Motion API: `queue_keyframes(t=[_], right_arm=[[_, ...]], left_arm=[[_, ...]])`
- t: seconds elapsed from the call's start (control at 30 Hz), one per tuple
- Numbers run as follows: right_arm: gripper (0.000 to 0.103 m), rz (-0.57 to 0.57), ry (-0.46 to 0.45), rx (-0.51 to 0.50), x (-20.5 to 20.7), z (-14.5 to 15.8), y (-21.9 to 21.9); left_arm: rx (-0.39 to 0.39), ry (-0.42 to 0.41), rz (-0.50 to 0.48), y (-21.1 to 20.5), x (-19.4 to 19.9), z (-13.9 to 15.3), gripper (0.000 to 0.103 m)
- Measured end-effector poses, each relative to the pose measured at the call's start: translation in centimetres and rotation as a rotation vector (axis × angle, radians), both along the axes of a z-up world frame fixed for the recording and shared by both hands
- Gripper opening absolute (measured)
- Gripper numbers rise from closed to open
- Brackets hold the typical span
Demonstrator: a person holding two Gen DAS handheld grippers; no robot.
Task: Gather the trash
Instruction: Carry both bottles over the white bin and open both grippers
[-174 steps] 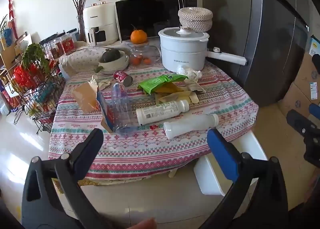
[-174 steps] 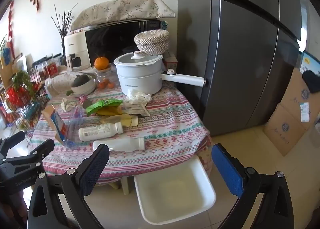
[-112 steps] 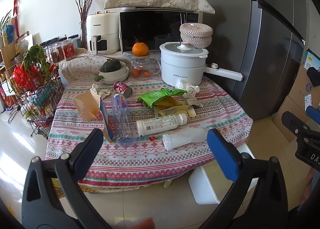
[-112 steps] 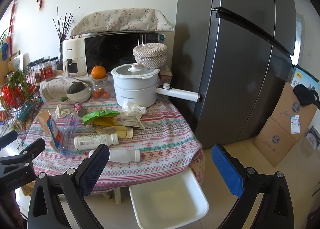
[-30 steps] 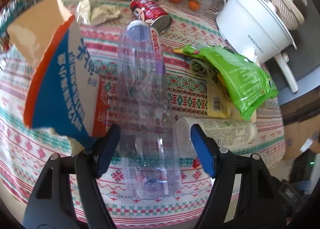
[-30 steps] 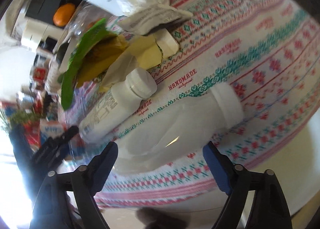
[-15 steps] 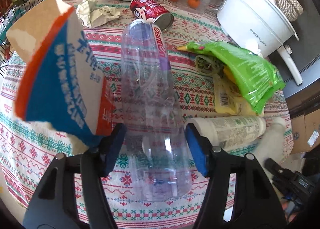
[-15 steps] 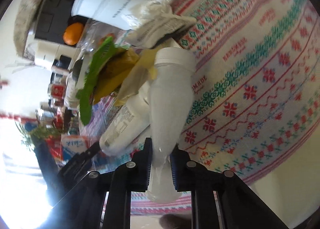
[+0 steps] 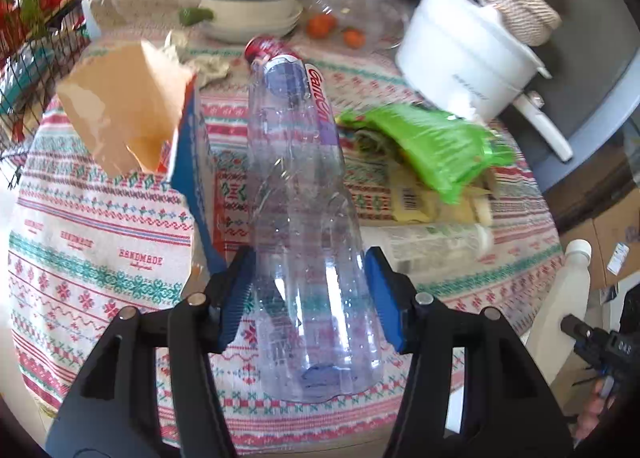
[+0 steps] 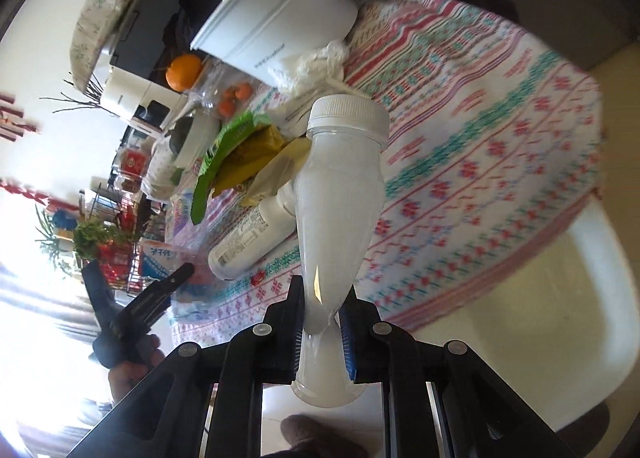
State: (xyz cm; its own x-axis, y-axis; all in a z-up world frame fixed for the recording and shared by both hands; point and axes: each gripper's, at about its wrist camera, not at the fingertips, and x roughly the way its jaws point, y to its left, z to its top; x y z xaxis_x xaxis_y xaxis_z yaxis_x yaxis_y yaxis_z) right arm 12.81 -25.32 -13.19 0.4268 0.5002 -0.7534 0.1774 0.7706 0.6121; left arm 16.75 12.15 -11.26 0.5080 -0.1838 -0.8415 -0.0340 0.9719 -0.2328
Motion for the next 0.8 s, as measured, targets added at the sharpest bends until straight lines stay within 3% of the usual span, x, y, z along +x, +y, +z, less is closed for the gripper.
queue_keyframes(t=[0.13,0.23,0.37,0.5,0.6,0.8], right_arm=[[0.017,-0.002,-0.024,-0.034,-1.7,1.0,-1.8],[0.017,0.000,-0.030,-0.058,-3.1,1.6,-3.0],[0.017,-0.024,-0.023,-0.096,-5.6,1.7,-5.7],[0.017,-0.068,-0.002,-0.156,-7.9,1.5,-8.3],[0.017,-0.090,0.020,-0.191,-9.2,1.0,-9.7],[0.017,-0.109,0.112,-0.227,-10.4,-2.2,-11.4]], left_arm=[[-0.020,-0.044,-0.085,-1.1,-2.1,2.2,0.058],[-0.023,-0.067,-0.206,-3.3,-4.5,3.6,0.058],[-0.082,-0.053,-0.423,-8.6,-8.3,4.2,0.058],[-0.101,0.046,-0.663,-15.5,-12.0,2.1,0.058],[-0.121,0.164,-0.761,-19.4,-13.0,-0.5,0.059],[-0.146,0.333,-0.774,-23.8,-11.5,-4.9,0.059]])
